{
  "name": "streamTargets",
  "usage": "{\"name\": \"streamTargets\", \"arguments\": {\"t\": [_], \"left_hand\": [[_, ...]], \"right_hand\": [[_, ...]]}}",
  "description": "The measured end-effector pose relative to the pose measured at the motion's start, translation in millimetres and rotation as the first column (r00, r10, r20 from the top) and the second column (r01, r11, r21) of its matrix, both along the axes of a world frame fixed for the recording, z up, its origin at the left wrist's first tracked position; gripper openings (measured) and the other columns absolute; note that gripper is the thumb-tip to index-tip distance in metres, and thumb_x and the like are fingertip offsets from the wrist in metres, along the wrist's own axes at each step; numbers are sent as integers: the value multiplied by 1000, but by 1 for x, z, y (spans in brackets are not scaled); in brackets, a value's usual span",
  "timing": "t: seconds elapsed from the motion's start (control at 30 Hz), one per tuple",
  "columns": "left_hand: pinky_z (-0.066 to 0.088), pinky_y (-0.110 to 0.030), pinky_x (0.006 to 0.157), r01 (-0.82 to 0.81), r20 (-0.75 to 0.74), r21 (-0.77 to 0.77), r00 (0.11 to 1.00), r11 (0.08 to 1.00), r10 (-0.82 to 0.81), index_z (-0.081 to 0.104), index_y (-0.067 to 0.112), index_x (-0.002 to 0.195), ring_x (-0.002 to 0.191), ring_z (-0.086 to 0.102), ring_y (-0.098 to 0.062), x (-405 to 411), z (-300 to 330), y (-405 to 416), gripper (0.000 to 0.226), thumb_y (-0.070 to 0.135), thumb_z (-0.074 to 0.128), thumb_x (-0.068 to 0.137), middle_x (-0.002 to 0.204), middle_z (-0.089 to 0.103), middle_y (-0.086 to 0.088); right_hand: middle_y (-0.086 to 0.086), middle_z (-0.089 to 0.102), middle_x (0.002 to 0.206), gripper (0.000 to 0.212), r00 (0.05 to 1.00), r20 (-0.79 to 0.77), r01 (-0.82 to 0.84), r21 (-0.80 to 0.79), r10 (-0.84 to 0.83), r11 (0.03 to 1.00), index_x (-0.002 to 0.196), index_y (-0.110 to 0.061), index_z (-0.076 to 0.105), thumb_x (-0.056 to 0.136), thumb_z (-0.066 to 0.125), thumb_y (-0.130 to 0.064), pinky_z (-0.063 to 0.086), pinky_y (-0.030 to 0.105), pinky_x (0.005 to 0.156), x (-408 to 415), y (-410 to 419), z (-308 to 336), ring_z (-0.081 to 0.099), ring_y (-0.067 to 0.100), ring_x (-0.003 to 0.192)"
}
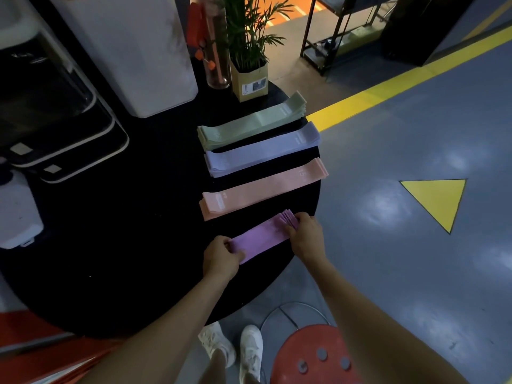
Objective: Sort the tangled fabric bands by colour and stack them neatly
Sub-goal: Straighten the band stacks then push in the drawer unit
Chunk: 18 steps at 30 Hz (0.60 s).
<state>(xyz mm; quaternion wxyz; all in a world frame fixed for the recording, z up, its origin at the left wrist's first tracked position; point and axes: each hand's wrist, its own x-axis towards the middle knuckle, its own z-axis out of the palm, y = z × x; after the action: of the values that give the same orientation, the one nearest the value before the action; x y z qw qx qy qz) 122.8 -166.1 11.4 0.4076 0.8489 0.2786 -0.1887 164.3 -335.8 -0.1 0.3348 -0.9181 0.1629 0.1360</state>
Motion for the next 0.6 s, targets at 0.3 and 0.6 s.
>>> {"name": "streamTargets", "arguments": {"t": [0.3,0.6], "left_hand": [[44,-27,73,-39,12,-86,999,995,40,57,4,111,90,59,-23,-12,2,4,34,6,70,79,111,62,-13],[39,-23,62,-172,160,-90,970,981,184,52,13,112,80,52,-13,-3,68,55,27,8,61,87,99,57,-3]], "right_hand": [[22,58,97,14,1000,-4,-22,91,22,996,94,0,59,83,55,-8,35,30,67,-3,2,2,55,34,85],[5,59,91,21,983,125,-165,279,135,946,106,-2,60,88,58,-12,33,22,65,10,47,72,52,15,82]]}}
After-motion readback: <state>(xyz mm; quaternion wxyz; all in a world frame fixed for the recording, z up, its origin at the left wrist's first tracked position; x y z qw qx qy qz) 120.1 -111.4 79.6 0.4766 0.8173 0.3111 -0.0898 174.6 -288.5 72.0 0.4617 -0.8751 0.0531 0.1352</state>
